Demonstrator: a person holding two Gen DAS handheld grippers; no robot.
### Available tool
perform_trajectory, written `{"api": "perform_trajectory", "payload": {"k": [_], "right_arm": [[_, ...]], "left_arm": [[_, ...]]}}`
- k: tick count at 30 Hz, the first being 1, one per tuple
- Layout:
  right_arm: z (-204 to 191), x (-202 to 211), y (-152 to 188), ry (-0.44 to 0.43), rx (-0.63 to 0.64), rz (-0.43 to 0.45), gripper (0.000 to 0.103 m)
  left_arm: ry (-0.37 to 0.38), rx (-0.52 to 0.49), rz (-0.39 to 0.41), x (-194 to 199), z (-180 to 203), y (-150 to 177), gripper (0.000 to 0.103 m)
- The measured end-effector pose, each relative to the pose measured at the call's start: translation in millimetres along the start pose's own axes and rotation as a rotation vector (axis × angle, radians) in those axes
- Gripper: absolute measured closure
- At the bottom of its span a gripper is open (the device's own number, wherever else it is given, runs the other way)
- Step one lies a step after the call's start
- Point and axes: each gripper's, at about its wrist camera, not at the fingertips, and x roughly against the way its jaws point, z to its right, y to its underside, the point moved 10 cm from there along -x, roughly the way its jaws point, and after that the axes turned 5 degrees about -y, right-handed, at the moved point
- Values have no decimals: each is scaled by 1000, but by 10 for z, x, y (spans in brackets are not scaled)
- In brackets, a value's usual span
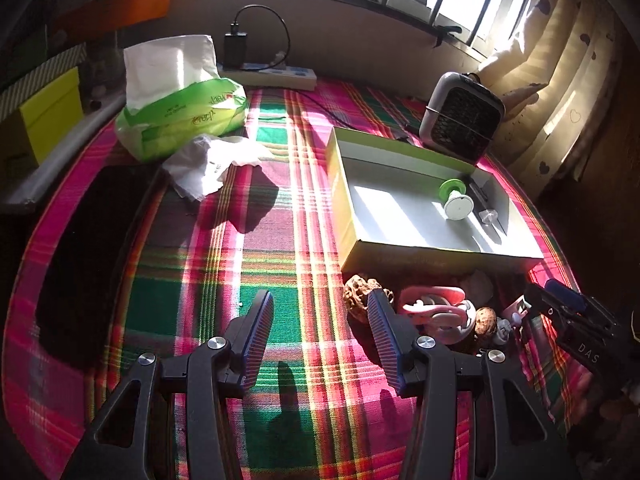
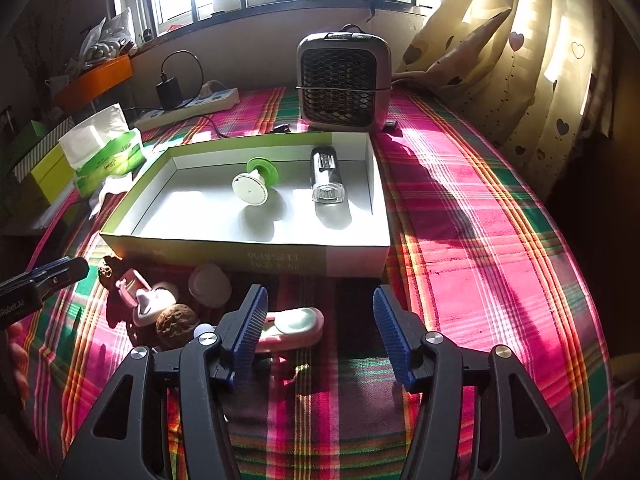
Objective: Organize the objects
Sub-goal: 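Close the right gripper on the pink-and-white clip while the left approaches the walnut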
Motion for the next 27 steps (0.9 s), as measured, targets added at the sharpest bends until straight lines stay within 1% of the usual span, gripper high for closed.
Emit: {"api": "perform_trajectory", "payload": {"k": [8,10,16,23,27], "right_arm": [[-47,-80,19,8,8,-16,44],[-67,-87,23,9,17,-20,42],[-129,-92,81,9,49,-41,42],[-68,-65,180,52,70,-65,42],[13,-37,245,69,58,-68,42]], "left_arm": [[32,-5,-14,-40,50,20,56],[34,-6,-14,-53,61,17,56],[41,-8,-16,-86,77,-4,56],[61,-19,-22,-103,125,11,55],[61,-26,-30,-116,138,27,55]]}}
